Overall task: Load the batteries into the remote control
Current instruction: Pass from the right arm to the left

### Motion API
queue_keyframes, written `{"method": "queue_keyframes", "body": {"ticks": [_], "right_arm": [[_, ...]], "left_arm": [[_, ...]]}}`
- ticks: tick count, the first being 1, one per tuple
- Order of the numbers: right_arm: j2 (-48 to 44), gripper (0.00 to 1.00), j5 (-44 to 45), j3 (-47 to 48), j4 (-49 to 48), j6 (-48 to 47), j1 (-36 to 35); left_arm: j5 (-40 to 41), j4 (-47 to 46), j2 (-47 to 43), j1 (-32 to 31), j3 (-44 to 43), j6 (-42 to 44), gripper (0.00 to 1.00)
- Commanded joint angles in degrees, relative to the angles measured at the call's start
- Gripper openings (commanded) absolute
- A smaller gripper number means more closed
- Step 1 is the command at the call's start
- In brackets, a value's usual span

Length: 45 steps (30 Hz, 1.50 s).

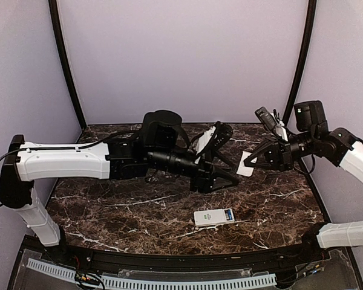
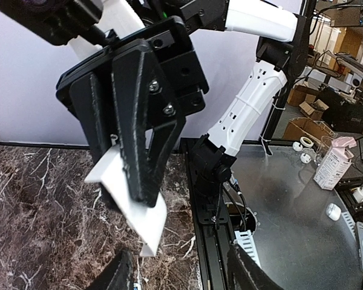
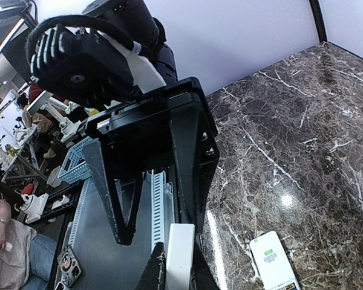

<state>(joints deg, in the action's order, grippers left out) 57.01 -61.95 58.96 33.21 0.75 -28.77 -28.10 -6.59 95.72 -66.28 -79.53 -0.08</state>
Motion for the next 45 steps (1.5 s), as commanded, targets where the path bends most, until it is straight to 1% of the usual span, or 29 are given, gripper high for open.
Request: {"method": "queue_keyframes", "body": {"ticks": [1,2,6,12,15,19,22,36,40,41,42,44,45], "right_arm": [[1.83,0.0,-2.91,2.84,1.84,-3.92,-1.43],[2.01,0.0,-2.82,2.97,1.92,-4.25,-1.85],[2.51,0.0,-2.54,2.66,1.3,-4.6,-2.55],[3.66,0.0,-2.78,2.34,0.95,-4.72,-3.95],[3.97,0.0,-2.51,2.47,1.89,-5.57,-4.25],[4.24,0.0,-1.9,2.67,2.98,-6.35,-4.4],[4.24,0.0,-1.78,2.6,3.0,-6.37,-4.52],[4.47,0.0,-0.86,2.17,3.46,-6.53,-4.6],[4.65,0.0,-0.83,2.17,3.09,-6.29,-4.58],[4.67,0.0,-0.91,2.14,3.16,-6.34,-4.66],[4.67,0.0,-0.89,2.16,3.17,-6.37,-4.68],[4.63,0.0,-0.97,2.09,3.3,-6.46,-4.64],[4.72,0.0,-0.91,2.0,3.4,-6.54,-4.65]], "left_arm": [[-2.58,1.73,1.11,-0.25,-1.91,-0.63,0.5],[-2.53,1.84,1.34,-0.14,-2.29,-0.8,0.49],[-1.87,3.26,2.9,-0.02,-4.04,-1.44,0.35],[-1.13,3.53,3.67,0.01,-4.58,-1.92,0.28],[-1.75,3.12,3.64,0.06,-4.63,-2.09,0.27],[-2.3,2.8,3.22,0.29,-4.52,-2.43,0.29],[-2.96,2.38,3.01,0.69,-4.3,-2.93,0.31],[-4.61,0.81,2.88,1.24,-3.66,-3.67,0.33],[-4.64,-0.16,2.79,1.33,-2.84,-3.86,0.29],[-4.85,-0.21,2.8,1.37,-2.79,-4.0,0.26],[-4.99,-0.32,2.85,1.41,-2.71,-4.22,0.22],[-5.62,-0.39,2.81,1.42,-2.66,-4.24,0.15],[-5.98,-0.46,2.8,1.42,-2.65,-4.23,0.14]]}}
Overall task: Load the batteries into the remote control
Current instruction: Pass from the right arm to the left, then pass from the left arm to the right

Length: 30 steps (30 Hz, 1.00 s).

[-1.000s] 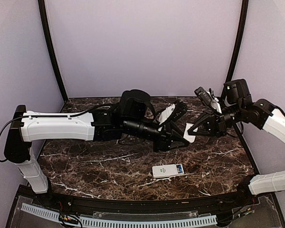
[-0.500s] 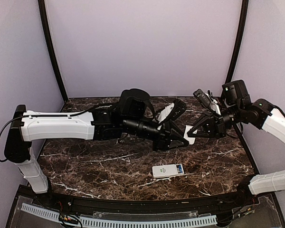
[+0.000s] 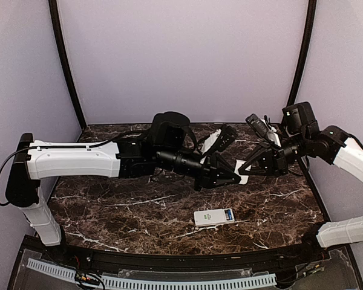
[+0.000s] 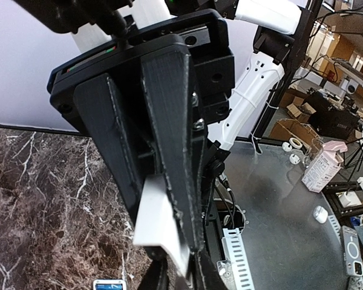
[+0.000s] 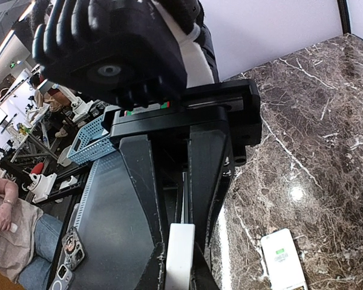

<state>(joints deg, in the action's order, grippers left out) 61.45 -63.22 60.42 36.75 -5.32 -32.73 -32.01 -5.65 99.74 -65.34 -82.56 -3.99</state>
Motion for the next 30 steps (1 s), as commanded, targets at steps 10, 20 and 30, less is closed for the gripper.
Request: {"method": "queue_keyframes", "body": {"ticks": [10,20,30], "right_arm": [[0.68,0.0,0.47,0.75,0.08,-0.39,-1.01],[-3.92,0.62,7.0,-2.23,-8.55,7.58,-0.81],[-16.23,0.81,15.54,-15.48,-25.93,26.92,2.57]], "left_arm": [[-4.07,-2.23,-0.87,0.48,1.1,-1.11,0.0],[-0.82,-7.38,-1.79,0.5,3.96,-3.44,0.0],[4.07,-21.46,-4.4,0.56,10.48,-9.7,0.0]]}}
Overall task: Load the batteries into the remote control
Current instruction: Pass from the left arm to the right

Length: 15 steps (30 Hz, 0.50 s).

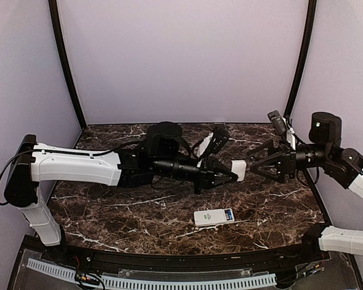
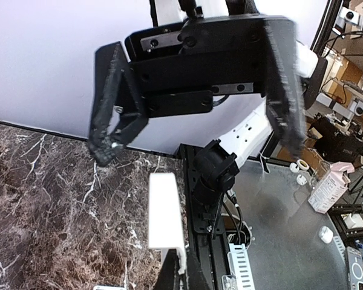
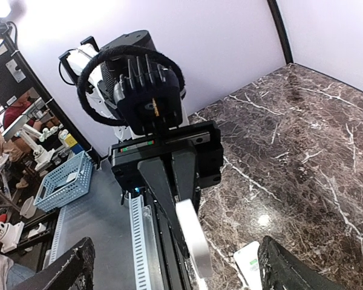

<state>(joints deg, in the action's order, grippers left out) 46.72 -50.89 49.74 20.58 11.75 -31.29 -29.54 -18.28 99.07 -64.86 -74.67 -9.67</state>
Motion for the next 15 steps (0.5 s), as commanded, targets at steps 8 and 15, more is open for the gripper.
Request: {"method": "queue_keyframes", "body": {"ticks": [8,15], "right_arm": [[-4.46,0.47,-1.12,-10.36,-17.74,12.47,1.13],[-2.04,0.34,-4.05,-11.2,-22.61,14.06,0.97]], "left_arm": [[-0.85,-14.59,-1.97,0.09,3.7,-9.0,0.0],[-1.8,-15.99,-0.98,0.09,3.61,-10.36,0.0]]}}
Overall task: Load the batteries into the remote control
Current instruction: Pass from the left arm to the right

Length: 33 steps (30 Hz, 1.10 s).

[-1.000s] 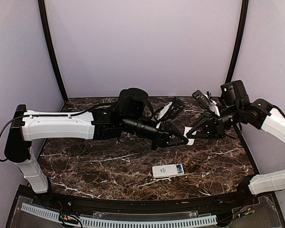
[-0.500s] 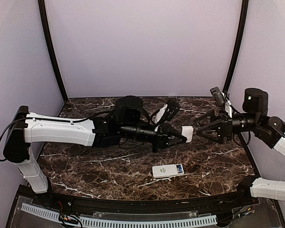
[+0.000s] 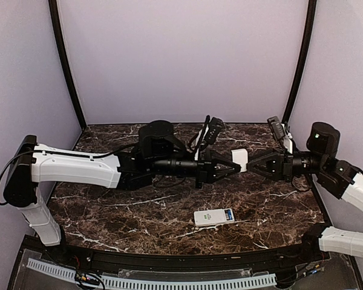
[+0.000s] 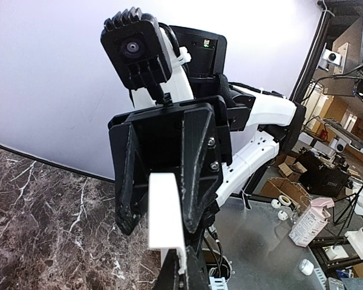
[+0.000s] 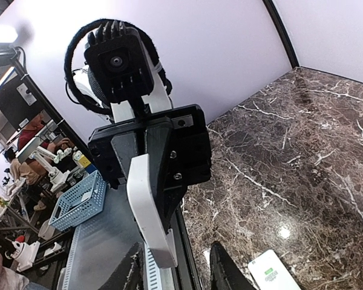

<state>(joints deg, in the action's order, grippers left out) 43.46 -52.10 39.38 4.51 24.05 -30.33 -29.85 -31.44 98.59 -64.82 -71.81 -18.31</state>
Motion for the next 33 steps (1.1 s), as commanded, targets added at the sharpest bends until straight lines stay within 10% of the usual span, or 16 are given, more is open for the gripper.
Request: {"method": "queue_keyframes", "body": {"ticks": [1,33], "right_arm": [[2.01,0.31,-3.38,-0.87,-7.36,2.08,-0.05],[7.39,0.0,-7.57,-0.37,-13.0,4.59,-3.85]], "left_arm": [[-1.57,-2.83,-0.32,0.0,0.69,-1.78,0.0],[-3.85,-1.32,1.04,0.04,-0.27,-0.99,0.0]]}}
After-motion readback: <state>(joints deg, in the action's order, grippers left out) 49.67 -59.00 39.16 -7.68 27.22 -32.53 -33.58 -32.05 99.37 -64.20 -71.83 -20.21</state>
